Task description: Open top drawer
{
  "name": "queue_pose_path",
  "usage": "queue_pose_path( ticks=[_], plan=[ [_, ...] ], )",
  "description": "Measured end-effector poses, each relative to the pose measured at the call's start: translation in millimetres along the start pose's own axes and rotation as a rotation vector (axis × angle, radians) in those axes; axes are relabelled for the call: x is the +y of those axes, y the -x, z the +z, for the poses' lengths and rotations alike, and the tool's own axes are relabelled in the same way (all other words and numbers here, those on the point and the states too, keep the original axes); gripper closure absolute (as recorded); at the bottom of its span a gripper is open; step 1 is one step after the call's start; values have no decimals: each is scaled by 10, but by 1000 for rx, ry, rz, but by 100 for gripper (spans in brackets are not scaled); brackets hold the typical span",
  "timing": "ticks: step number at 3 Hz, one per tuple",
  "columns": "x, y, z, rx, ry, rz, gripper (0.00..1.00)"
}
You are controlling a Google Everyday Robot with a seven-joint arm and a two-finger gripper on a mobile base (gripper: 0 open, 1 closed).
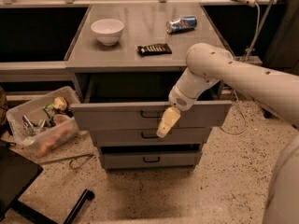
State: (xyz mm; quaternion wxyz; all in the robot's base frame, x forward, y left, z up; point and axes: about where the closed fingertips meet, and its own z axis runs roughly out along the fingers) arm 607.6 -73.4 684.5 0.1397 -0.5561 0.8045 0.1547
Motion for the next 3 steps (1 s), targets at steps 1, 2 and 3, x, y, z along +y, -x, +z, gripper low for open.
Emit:
queue_pose_path(
  ticks=[1,2,3],
  plan=[
    [6,-11,87,-3,17,-6,0],
    [113,-29,118,4,52,-15,0],
    [247,-81,67,9,85,-6,0]
  ],
)
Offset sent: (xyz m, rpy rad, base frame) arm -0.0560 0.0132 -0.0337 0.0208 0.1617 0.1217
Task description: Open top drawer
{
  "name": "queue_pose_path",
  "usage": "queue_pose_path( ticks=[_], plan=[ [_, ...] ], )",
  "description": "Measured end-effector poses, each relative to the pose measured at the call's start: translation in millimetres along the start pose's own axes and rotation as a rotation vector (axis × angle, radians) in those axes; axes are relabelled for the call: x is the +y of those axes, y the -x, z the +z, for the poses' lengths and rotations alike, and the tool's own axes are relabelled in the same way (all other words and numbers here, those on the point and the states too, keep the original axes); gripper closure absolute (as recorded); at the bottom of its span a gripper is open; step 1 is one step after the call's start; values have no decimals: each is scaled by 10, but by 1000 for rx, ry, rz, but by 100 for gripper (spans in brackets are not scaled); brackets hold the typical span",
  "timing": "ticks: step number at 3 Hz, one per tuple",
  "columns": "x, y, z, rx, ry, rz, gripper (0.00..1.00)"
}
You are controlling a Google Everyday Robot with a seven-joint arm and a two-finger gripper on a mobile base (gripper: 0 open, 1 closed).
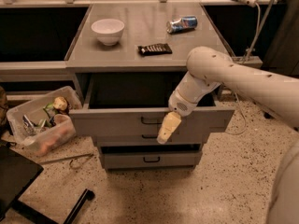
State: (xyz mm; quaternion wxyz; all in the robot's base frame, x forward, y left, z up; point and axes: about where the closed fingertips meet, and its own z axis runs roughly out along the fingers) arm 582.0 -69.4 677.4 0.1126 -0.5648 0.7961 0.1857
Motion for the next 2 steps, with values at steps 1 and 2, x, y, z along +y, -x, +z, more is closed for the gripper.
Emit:
queue_pose_path(
  ticks=[1,2],
  plan=[
    [206,-105,-44,5,35,22,0],
    [555,-253,-134,-9,83,62,0]
  ],
)
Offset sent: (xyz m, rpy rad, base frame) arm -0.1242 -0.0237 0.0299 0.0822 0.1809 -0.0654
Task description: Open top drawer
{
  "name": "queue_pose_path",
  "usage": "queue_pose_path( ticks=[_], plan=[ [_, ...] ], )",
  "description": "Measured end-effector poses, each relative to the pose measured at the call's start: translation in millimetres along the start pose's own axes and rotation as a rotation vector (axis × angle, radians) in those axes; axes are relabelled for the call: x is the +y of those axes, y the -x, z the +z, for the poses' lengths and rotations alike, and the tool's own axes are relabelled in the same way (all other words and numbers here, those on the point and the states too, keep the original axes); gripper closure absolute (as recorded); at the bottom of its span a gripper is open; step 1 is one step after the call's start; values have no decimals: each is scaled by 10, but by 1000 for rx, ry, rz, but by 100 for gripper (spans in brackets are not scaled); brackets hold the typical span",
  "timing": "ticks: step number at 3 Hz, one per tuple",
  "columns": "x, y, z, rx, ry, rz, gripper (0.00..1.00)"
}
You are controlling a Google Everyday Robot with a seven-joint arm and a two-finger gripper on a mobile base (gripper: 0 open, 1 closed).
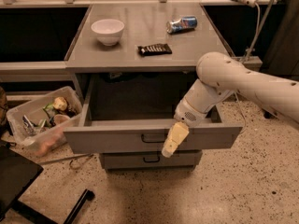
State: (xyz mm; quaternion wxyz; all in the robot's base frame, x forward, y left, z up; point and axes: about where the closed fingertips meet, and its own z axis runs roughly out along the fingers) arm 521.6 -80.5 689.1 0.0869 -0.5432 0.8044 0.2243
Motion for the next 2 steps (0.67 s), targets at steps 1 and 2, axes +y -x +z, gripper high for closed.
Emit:
queue_pose_path(
  ticks=[1,2],
  plan=[
    [28,2,50,-7,-1,4,0],
    [321,-64,70,-27,44,42,0]
  ],
)
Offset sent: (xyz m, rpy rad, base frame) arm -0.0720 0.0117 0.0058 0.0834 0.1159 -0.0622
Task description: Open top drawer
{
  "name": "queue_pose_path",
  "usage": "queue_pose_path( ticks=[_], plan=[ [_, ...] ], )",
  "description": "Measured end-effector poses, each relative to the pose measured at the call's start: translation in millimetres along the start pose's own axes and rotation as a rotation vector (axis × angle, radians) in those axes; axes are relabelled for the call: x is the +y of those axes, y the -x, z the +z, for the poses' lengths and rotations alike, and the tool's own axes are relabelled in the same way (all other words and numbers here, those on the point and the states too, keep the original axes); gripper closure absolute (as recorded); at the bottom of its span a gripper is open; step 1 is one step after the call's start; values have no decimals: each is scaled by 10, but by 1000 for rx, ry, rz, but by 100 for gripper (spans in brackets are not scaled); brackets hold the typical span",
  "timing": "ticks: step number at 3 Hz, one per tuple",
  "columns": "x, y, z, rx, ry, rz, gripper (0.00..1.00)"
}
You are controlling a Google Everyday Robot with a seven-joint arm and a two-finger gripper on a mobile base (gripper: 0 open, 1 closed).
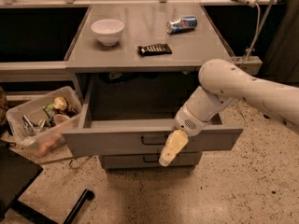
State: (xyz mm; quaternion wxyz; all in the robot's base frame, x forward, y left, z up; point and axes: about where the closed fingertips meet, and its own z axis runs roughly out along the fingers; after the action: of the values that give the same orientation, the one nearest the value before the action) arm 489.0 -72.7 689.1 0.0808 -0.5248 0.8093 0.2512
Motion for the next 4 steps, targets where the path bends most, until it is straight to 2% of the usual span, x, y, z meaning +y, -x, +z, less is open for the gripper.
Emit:
queue_pose_path(
  ticks=[1,2,3,4],
  plan=[
    [3,1,-2,0,1,1,0],
    [337,-161,-140,8,32,74,0],
    [337,-161,-139,8,32,74,0],
    [305,-146,-31,10,57,66,0]
  ],
)
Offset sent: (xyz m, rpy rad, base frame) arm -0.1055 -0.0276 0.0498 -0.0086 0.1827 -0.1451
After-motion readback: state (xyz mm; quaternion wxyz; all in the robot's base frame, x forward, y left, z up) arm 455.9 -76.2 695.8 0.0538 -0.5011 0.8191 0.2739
